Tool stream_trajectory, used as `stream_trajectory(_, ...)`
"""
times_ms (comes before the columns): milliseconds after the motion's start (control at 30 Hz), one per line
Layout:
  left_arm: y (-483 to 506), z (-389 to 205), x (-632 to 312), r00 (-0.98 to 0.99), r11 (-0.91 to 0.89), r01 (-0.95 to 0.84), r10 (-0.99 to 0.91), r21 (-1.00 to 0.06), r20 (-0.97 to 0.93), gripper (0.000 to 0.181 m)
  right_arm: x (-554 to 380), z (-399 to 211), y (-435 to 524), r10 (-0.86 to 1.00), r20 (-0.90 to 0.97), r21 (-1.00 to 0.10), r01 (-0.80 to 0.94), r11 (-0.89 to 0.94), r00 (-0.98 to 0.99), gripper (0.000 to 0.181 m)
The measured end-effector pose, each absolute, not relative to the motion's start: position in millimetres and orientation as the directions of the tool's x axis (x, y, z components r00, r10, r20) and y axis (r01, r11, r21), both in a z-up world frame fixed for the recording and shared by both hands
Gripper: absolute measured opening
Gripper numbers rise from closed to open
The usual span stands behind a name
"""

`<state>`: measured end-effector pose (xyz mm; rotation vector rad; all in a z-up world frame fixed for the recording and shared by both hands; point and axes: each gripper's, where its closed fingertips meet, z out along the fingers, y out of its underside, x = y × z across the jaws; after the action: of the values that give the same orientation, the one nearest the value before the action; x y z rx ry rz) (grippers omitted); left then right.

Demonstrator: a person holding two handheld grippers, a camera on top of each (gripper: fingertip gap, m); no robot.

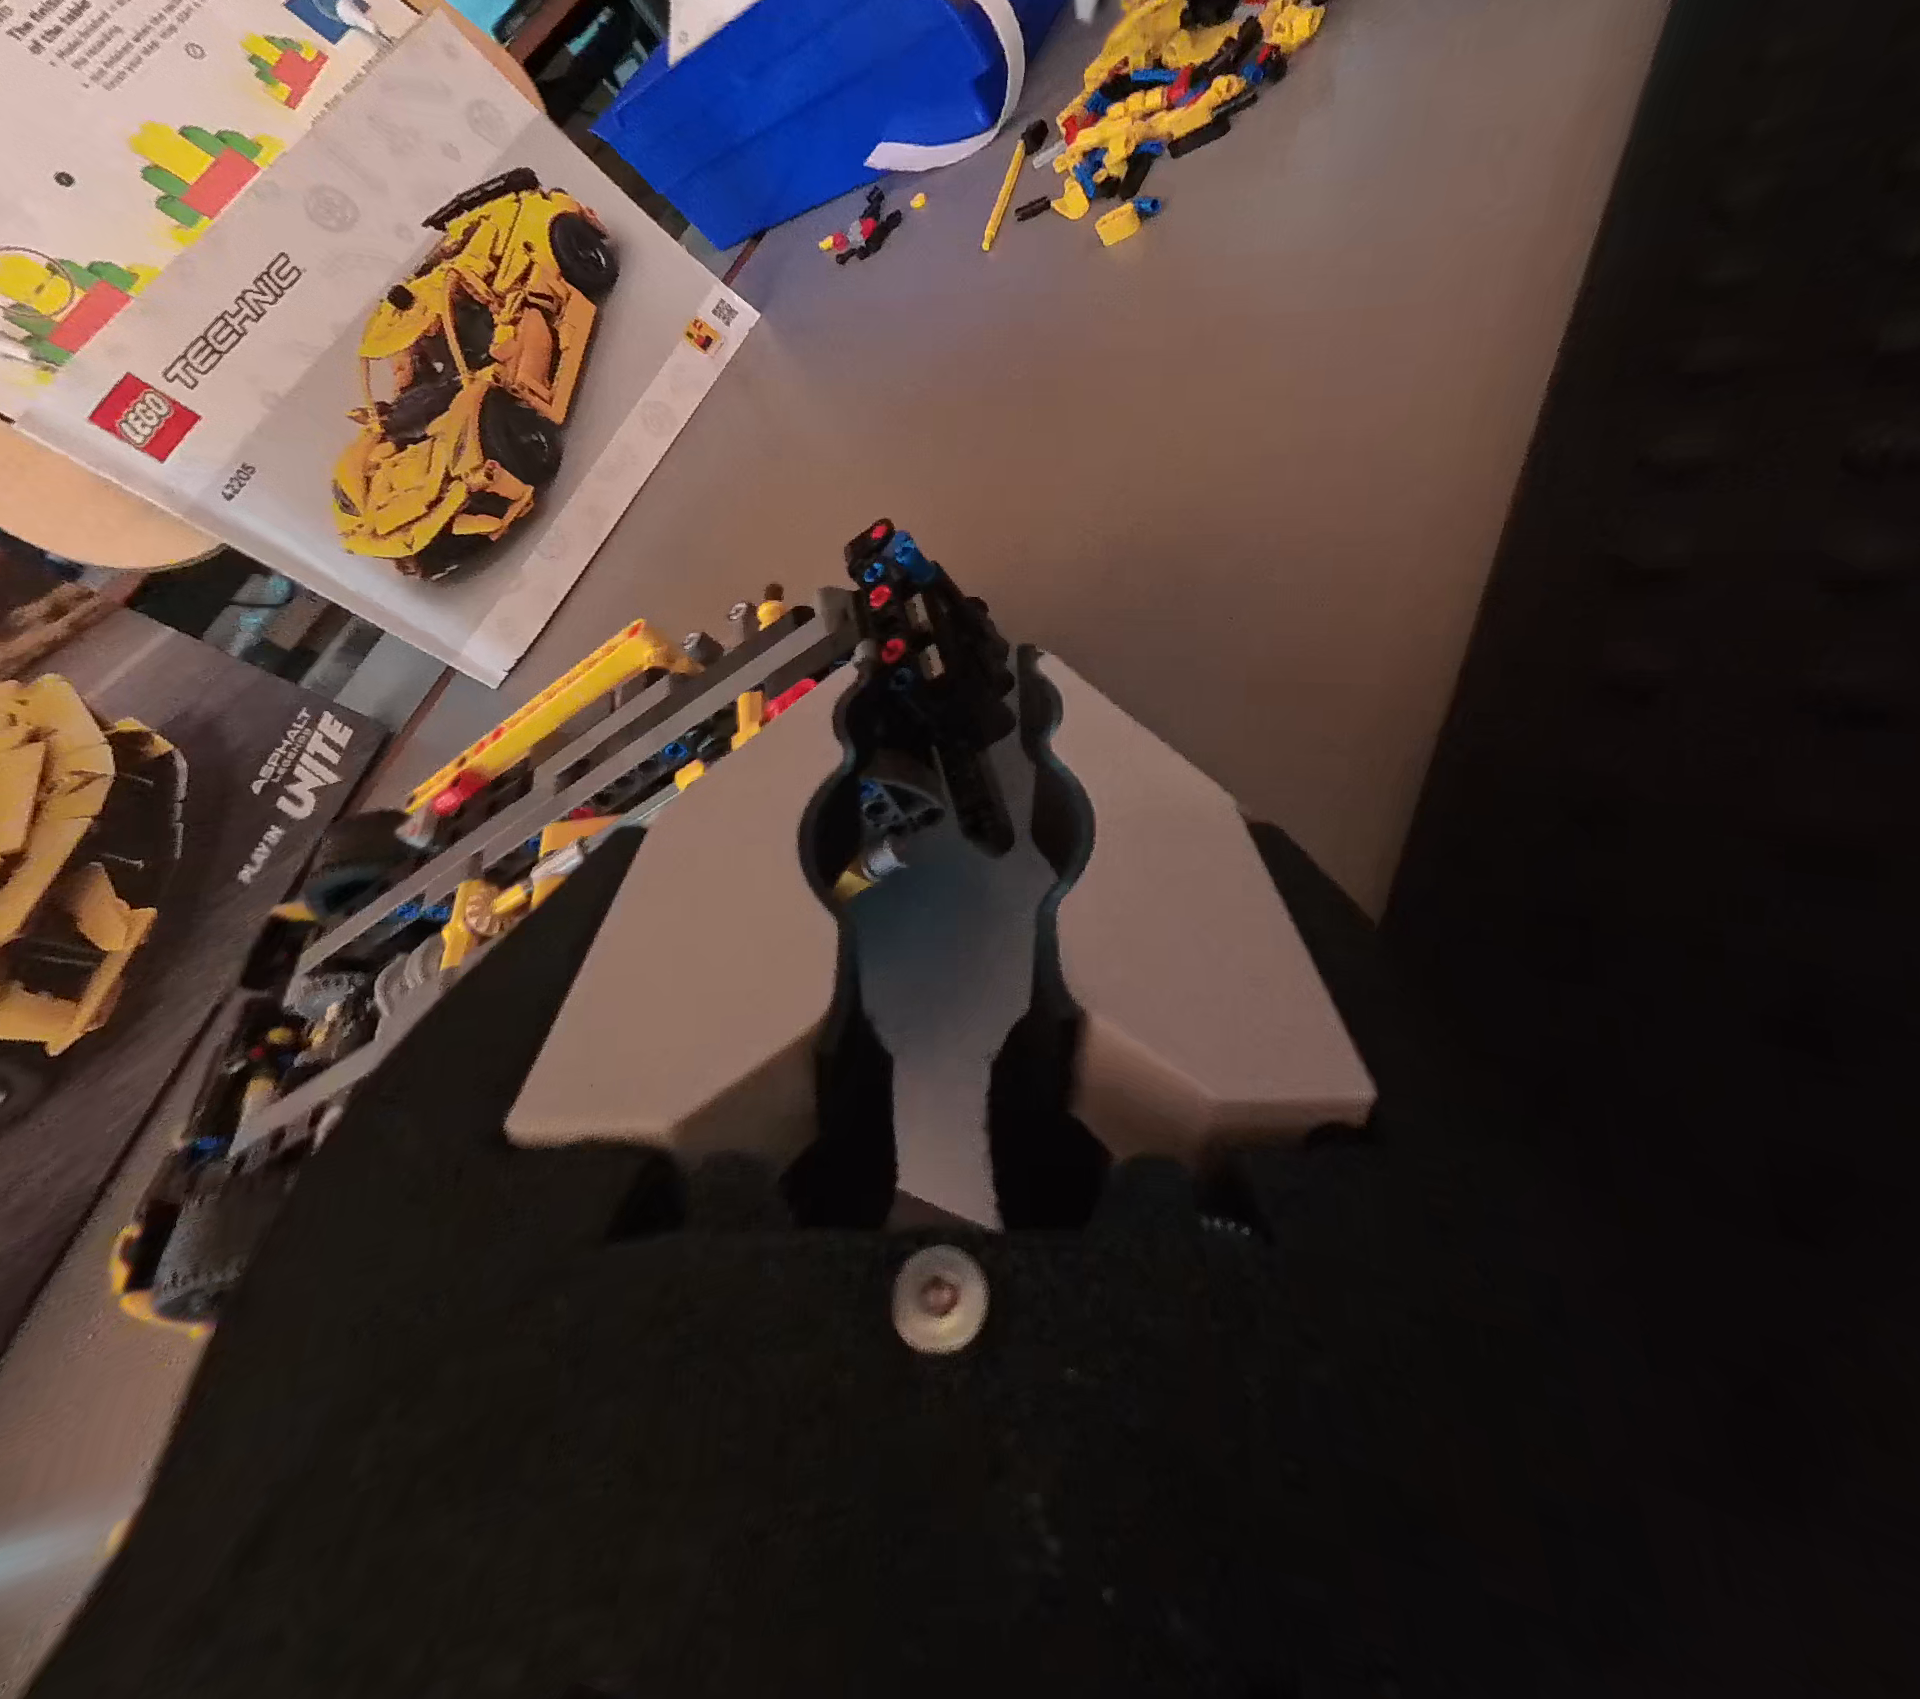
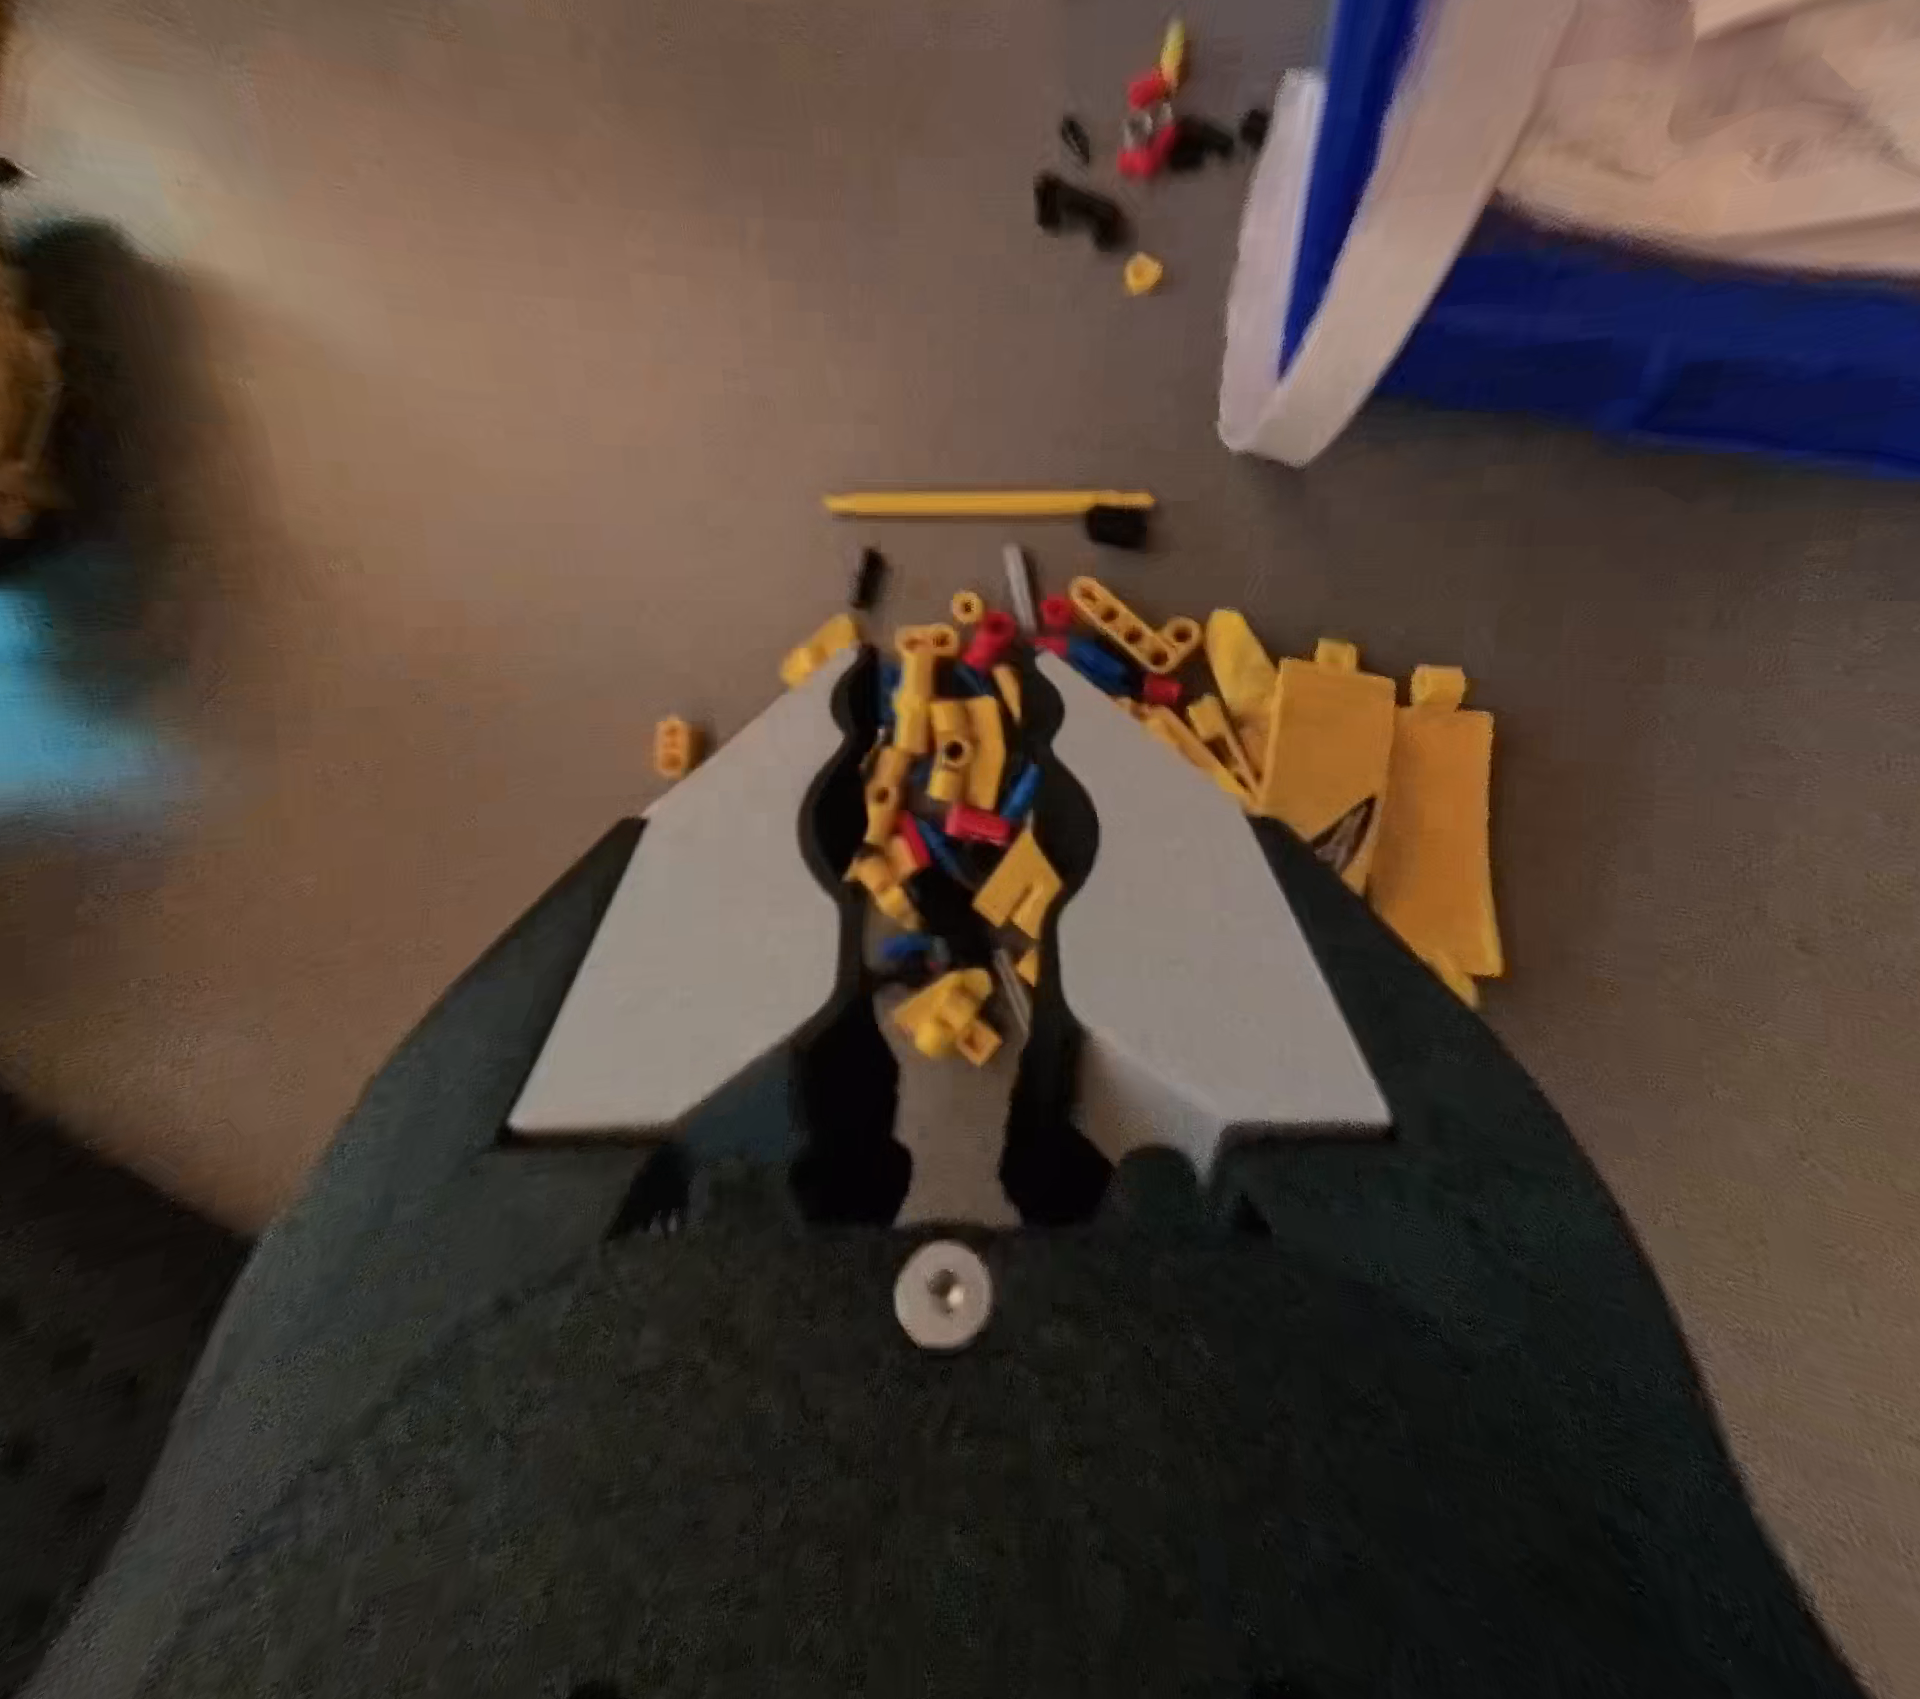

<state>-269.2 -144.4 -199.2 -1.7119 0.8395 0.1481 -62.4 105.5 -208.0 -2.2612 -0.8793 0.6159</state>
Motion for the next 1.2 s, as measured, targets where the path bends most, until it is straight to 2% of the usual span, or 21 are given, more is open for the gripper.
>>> stream_trajectory(67, -153.7, -195.6, -272.4, 0.743, -0.082, -0.567, -0.480, -0.820, -0.466, 0.027, -89.8, -172.6, 82.8, 0.770, -0.178, -0.805, 0.358, -0.472, 0.613, 0.030)
stream_trajectory(167, -163.6, -199.0, -283.2, 0.735, -0.123, -0.585, -0.499, -0.802, -0.459, 0.029, -162.8, -146.4, -5.8, 0.941, -0.116, -0.891, 0.386, -0.240, 0.318, 0.027)
stream_trajectory(200, -165.3, -201.5, -285.4, 0.733, -0.141, -0.590, -0.506, -0.795, -0.454, 0.029, -187.8, -149.6, -41.7, 0.969, -0.144, -0.895, 0.391, -0.214, 0.200, 0.033)
stream_trajectory(267, -168.2, -204.1, -285.6, 0.735, -0.170, -0.584, -0.527, -0.794, -0.427, 0.029, -228.1, -172.3, -97.6, 0.975, -0.217, -0.873, 0.437, -0.217, 0.050, 0.064)
stream_trajectory(367, -170.4, -202.0, -291.0, 0.751, -0.191, -0.576, -0.508, -0.795, -0.422, 0.027, -264.9, -207.2, -131.8, 0.979, -0.200, -0.853, 0.486, -0.189, 0.031, 0.071)
stream_trajectory(467, -178.5, -200.9, -298.6, 0.769, -0.206, -0.561, -0.489, -0.802, -0.412, 0.027, -280.0, -208.2, -134.7, 0.992, -0.092, -0.870, 0.478, -0.124, 0.090, 0.073)
stream_trajectory(533, -182.8, -200.8, -307.0, 0.791, -0.231, -0.533, -0.477, -0.814, -0.382, 0.027, -285.2, -199.0, -144.4, 0.999, -0.014, -0.897, 0.440, -0.032, 0.044, 0.072)
stream_trajectory(633, -187.7, -199.6, -315.5, 0.812, -0.268, -0.490, -0.486, -0.830, -0.323, 0.029, -273.5, -207.4, -144.8, 0.980, 0.193, -0.799, 0.572, 0.187, -0.051, 0.066)
stream_trajectory(700, -191.7, -199.2, -320.8, 0.824, -0.299, -0.463, -0.492, -0.834, -0.281, 0.029, -272.0, -204.8, -143.9, 0.942, 0.319, -0.703, 0.640, 0.310, -0.105, 0.076)
stream_trajectory(800, -200.4, -197.3, -329.5, 0.844, -0.350, -0.392, -0.504, -0.851, -0.182, 0.028, -282.1, -193.4, -159.1, 0.850, 0.496, -0.641, 0.586, 0.496, -0.177, 0.067)
stream_trajectory(933, -219.1, -210.3, -330.1, 0.829, -0.474, -0.298, -0.558, -0.829, 0.021, 0.027, -298.5, -214.7, -163.0, 0.717, 0.669, -0.485, 0.616, 0.620, -0.195, 0.071)
stream_trajectory(1033, -212.4, -222.3, -326.7, 0.836, -0.493, -0.313, -0.549, -0.812, 0.012, 0.026, -309.6, -214.7, -156.4, 0.592, 0.792, -0.397, 0.608, 0.688, -0.153, 0.047)
stream_trajectory(1100, -203.1, -222.3, -328.8, 0.847, -0.464, -0.350, -0.527, -0.814, -0.063, 0.016, -314.5, -213.6, -154.9, 0.571, 0.811, -0.381, 0.622, 0.684, -0.131, 0.045)
stream_trajectory(1133, -197.4, -218.6, -331.6, 0.858, -0.437, -0.357, -0.504, -0.826, -0.104, 0.008, -316.1, -212.9, -151.2, 0.594, 0.798, -0.402, 0.644, 0.650, -0.102, 0.045)
stream_trajectory(1200, -190.9, -212.6, -333.1, 0.862, -0.401, -0.361, -0.487, -0.842, -0.138, 0.008, -317.1, -211.0, -145.3, 0.677, 0.735, -0.486, 0.666, 0.566, -0.040, 0.044)
